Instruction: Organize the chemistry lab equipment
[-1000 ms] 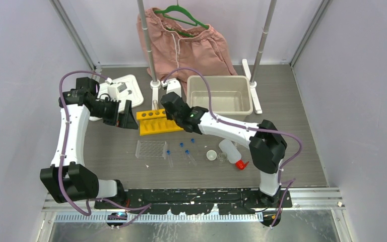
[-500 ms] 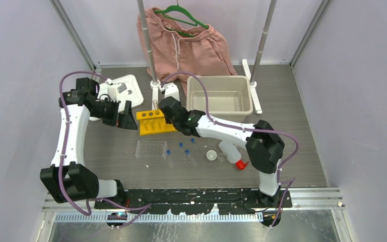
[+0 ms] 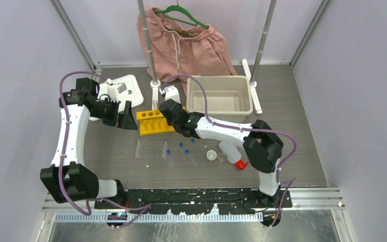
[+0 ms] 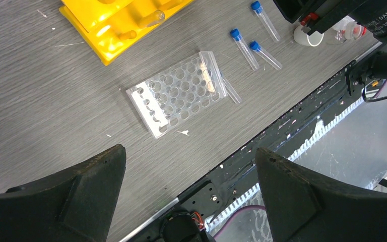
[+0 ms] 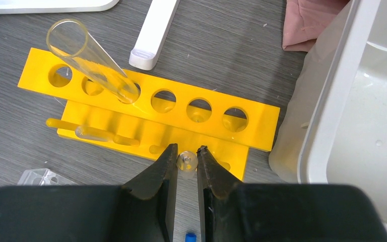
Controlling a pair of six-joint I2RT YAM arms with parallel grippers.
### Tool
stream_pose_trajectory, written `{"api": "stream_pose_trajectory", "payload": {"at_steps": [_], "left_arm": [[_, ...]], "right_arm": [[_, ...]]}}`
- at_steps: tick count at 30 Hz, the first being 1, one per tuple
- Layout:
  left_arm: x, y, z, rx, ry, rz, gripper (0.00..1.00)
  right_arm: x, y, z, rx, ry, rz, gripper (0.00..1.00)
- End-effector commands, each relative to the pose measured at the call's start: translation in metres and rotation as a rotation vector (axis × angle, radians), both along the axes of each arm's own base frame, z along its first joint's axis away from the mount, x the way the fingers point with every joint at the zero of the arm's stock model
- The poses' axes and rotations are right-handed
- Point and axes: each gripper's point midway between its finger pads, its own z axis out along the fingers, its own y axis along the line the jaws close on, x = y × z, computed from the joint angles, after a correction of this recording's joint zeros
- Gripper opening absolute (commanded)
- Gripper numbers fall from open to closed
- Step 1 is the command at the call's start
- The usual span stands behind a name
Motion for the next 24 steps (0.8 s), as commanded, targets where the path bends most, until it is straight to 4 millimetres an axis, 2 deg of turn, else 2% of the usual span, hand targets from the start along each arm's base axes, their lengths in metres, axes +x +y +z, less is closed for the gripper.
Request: {"api": "stream_pose_trajectory", "payload": {"at_steps": [1, 7, 14, 24], "left_arm": [[0.001, -0.001, 0.009, -0.003, -0.049, -0.01, 1.0], [0.0, -0.001, 0.009, -0.004, -0.05, -0.013, 1.0], [0.0, -0.001, 0.01, -0.003, -0.054, -0.016, 1.0], [-0.001, -0.001, 0.01, -0.003, -0.053, -0.019, 1.0]], "right_arm": [[0.008, 0.006, 0.016, 0.038, -0.058, -0.019, 0.01], [0.009, 0.007, 0.023, 0.048, -0.07, -0.016, 0.01], [0.011, 0.008, 0.054, 0.096, -0.112, -0.017, 0.01], [0.015, 0.009, 0.051, 0.085, -0.123, -0.026, 0.01]]}}
